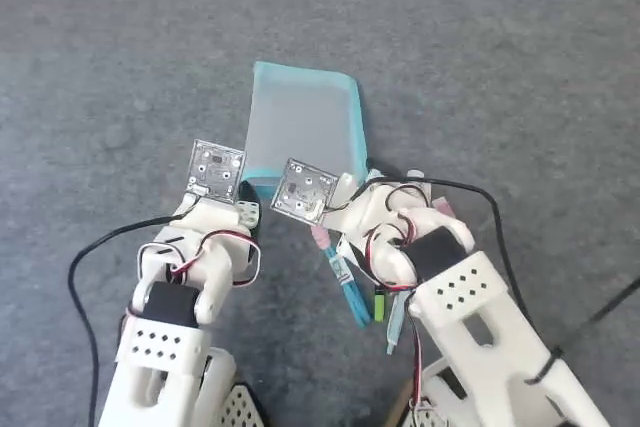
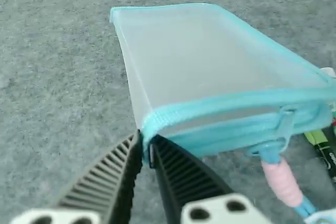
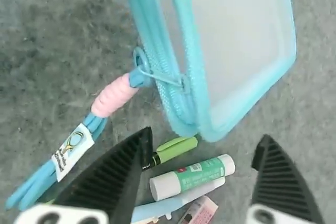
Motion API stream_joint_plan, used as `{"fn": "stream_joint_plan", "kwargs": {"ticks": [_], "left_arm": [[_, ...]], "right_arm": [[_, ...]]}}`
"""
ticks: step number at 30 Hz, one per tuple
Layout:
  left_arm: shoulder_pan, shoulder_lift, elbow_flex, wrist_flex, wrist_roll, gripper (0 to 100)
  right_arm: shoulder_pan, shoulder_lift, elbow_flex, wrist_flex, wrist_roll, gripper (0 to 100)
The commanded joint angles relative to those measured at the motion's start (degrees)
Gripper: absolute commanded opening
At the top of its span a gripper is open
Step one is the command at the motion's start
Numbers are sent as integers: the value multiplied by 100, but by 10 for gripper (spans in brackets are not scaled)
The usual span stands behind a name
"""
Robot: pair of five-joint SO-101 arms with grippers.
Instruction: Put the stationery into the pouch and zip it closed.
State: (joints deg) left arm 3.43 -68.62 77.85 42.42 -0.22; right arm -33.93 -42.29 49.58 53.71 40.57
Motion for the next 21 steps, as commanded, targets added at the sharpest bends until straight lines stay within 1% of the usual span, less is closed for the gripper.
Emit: {"fn": "stream_joint_plan", "kwargs": {"ticks": [1,7,15,21], "left_arm": [[35,70,-338,0,97,13],[35,88,-338,-9,97,13],[35,70,-347,-9,97,13],[35,70,-356,-9,97,13]], "right_arm": [[-75,-233,-35,-145,97,322],[-75,-110,-35,-426,448,367],[-66,1156,-62,-1051,695,369],[-48,1402,-70,-1376,765,369]]}}
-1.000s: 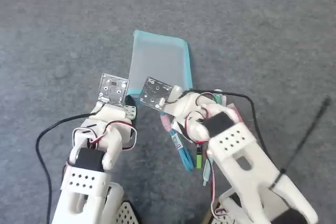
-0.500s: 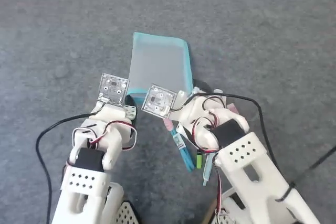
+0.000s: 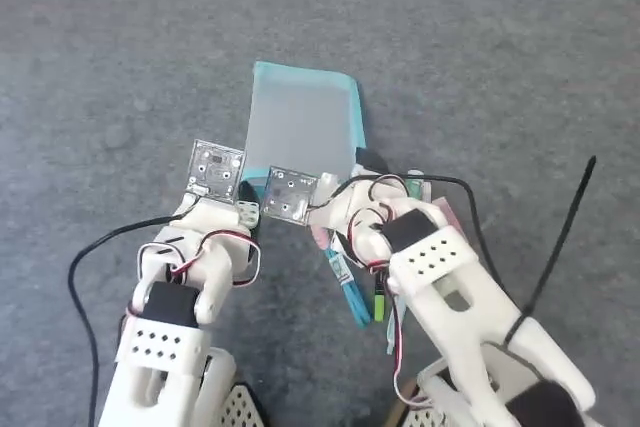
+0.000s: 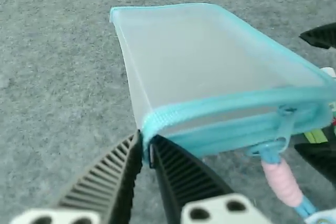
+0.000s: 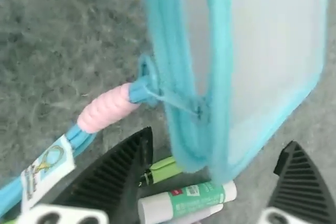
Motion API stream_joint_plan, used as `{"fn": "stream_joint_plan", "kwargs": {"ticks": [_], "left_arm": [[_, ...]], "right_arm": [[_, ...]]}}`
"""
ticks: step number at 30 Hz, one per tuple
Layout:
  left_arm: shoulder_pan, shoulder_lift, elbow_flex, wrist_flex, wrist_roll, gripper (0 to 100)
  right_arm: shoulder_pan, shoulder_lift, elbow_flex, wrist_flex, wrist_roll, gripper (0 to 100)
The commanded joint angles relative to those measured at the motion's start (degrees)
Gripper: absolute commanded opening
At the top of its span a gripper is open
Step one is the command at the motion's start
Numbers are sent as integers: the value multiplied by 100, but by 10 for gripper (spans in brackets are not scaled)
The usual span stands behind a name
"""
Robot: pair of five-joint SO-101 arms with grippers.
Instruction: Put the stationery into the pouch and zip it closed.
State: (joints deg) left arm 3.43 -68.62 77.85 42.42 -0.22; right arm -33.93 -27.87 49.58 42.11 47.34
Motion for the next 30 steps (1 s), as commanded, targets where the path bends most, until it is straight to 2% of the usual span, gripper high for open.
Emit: {"fn": "stream_joint_plan", "kwargs": {"ticks": [1,17,24,30], "left_arm": [[35,70,-356,-9,97,13],[44,70,-356,-9,97,13],[35,62,-356,-9,97,13],[35,62,-356,-9,97,13]], "right_arm": [[-57,-40,-70,-259,79,369],[-171,13,-70,-374,211,367],[-259,-22,-70,-365,185,215],[-259,4,-44,-312,167,201]]}}
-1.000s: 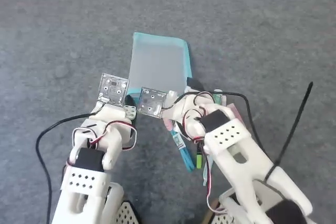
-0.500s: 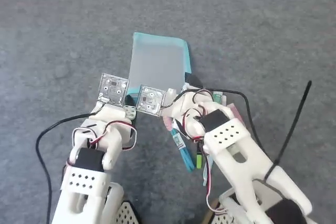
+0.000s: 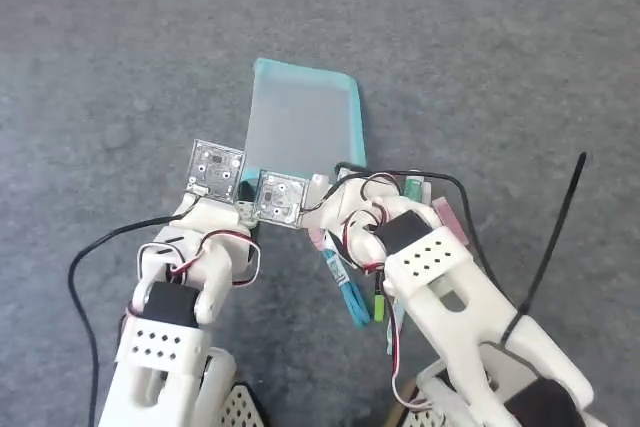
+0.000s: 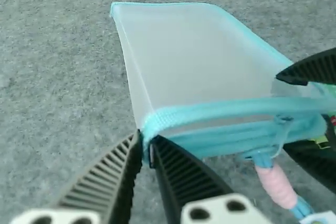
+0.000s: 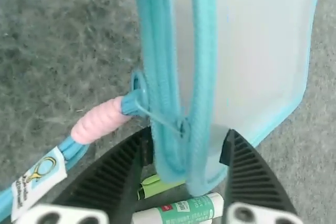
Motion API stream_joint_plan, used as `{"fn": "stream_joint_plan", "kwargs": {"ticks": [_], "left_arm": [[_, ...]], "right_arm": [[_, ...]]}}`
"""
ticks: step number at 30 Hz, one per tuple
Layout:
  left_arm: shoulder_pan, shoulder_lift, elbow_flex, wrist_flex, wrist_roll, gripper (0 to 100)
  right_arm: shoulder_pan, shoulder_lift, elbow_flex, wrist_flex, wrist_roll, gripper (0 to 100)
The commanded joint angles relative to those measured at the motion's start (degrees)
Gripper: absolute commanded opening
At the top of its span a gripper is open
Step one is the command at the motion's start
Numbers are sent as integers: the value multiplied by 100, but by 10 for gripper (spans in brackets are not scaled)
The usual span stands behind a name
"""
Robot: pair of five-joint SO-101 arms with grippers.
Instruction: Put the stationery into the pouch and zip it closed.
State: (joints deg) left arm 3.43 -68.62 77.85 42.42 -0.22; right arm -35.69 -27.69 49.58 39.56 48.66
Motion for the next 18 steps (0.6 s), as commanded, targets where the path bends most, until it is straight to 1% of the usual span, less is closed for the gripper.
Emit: {"fn": "stream_joint_plan", "kwargs": {"ticks": [1,4,7,9,12,15,18], "left_arm": [[35,62,-356,-9,97,13],[35,62,-347,18,97,13],[35,62,-347,26,97,13],[35,62,-347,26,97,13],[35,62,-338,26,97,13],[35,62,-338,26,97,13],[35,62,-338,26,97,13]], "right_arm": [[-66,-13,-44,-57,-70,201],[-48,-66,-53,-57,-536,201],[-48,-57,-70,-110,-756,188],[-48,-66,-79,-119,-853,121],[-48,-66,-79,-127,-1213,1],[-40,-66,-167,-101,-1363,25],[48,-66,-167,-110,-1371,6]]}}
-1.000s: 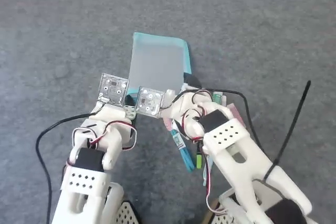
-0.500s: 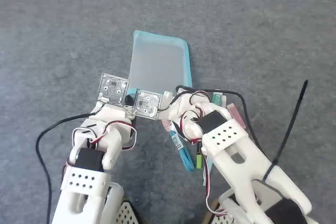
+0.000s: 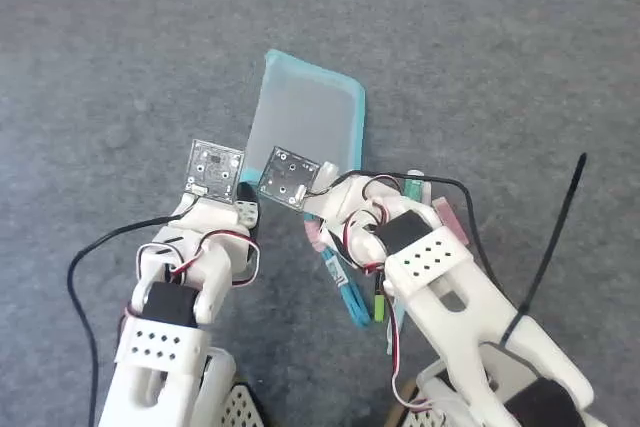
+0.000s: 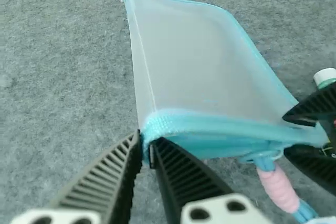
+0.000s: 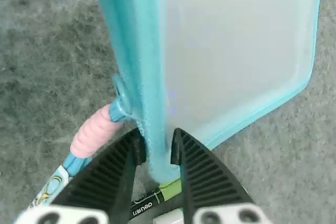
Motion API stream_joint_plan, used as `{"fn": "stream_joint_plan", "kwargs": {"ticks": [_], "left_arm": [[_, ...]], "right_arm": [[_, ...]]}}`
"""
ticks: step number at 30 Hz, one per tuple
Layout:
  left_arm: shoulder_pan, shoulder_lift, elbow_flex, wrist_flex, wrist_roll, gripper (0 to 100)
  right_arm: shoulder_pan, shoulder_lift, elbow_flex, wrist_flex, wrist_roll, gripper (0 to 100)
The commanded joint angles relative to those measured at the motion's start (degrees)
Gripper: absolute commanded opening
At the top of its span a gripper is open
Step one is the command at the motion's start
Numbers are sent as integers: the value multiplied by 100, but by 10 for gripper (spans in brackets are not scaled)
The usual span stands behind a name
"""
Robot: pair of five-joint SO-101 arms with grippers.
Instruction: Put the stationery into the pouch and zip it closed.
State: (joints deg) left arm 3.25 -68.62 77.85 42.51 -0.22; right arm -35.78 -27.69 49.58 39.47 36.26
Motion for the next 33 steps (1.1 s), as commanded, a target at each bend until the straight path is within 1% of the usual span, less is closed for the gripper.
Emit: {"fn": "stream_joint_plan", "kwargs": {"ticks": [1,7,11,14,17,20,23,25,33], "left_arm": [[53,62,-338,18,97,14],[53,62,-338,-9,79,14],[53,62,-338,-9,88,14],[53,62,-338,-9,88,13],[53,62,-374,18,97,13],[53,62,-514,88,105,13],[53,62,-831,466,360,13],[53,62,-954,659,404,13],[88,62,-1068,862,404,13]], "right_arm": [[101,-66,-167,-101,-132,8],[154,-75,-167,-57,-123,8],[145,-75,-141,75,-123,31],[136,-75,-141,356,-97,117],[136,-75,-141,418,-88,215],[136,-75,-141,418,-97,270],[145,-75,-132,374,-132,275],[145,-75,-132,356,-132,275],[251,-75,-141,-40,-132,273]]}}
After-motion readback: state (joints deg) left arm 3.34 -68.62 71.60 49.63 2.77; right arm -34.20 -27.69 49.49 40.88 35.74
